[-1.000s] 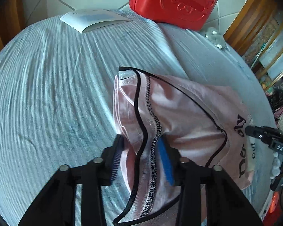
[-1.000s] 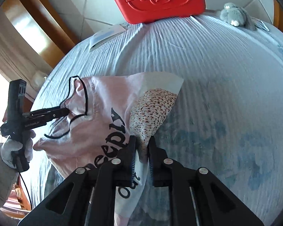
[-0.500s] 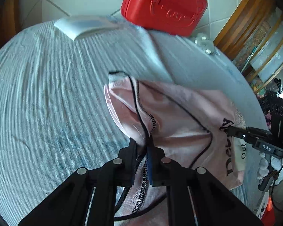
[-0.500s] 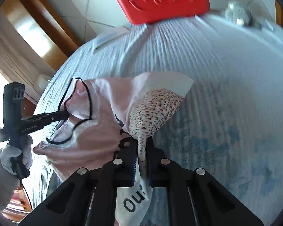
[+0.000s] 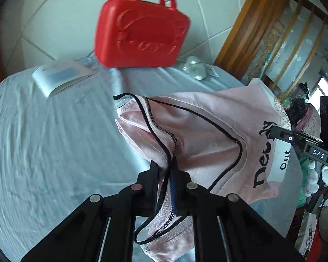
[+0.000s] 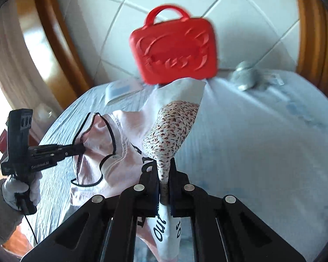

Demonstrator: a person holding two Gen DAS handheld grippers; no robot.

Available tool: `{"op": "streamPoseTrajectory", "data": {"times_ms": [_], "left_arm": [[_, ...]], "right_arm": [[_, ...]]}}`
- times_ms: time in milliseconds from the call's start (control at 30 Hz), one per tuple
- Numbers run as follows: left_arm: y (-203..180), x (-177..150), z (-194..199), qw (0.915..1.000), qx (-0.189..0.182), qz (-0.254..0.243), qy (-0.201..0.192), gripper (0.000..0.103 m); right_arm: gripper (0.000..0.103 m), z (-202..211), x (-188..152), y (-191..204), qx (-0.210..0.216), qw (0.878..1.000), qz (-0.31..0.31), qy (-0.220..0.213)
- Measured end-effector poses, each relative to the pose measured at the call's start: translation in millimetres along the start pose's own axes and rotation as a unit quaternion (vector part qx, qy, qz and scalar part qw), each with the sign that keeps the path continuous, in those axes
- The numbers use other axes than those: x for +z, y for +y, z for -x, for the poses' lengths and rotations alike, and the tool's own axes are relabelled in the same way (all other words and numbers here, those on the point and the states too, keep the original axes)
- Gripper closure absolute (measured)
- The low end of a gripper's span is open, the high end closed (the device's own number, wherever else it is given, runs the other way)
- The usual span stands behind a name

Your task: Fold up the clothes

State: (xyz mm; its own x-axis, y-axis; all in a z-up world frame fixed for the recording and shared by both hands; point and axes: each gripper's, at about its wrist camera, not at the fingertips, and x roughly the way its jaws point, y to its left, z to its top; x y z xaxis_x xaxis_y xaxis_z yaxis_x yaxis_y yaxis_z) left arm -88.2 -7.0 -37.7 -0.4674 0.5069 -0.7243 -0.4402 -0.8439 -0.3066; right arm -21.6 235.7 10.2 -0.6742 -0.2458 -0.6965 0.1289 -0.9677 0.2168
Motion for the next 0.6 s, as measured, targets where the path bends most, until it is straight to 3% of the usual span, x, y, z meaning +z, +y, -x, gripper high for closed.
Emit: {"op": "streamPoseTrajectory", "data": {"times_ms": [233,400,600], "left_arm": [[-133.5,46.3,-45.4,0.9982,-0.034,-0.050,0.008,0.095],[-249.3,76.1,-110.7,0.9984,-0.029,-0.048,0.001,0.095],[-377.4,111.7,-221.0,0.9994,-0.019,0.023,-0.017,0.095]], "right_arm": [[0.098,74.3,12.7,-95.6,-0.062,0.998,-0.012,-0.024],[0.098,96.3,24.4,-221.9,-0.078,0.997,0.001,-0.017],[0.098,103.8,68.6,-387.0,-0.059,0.996,0.072,0.005]]}}
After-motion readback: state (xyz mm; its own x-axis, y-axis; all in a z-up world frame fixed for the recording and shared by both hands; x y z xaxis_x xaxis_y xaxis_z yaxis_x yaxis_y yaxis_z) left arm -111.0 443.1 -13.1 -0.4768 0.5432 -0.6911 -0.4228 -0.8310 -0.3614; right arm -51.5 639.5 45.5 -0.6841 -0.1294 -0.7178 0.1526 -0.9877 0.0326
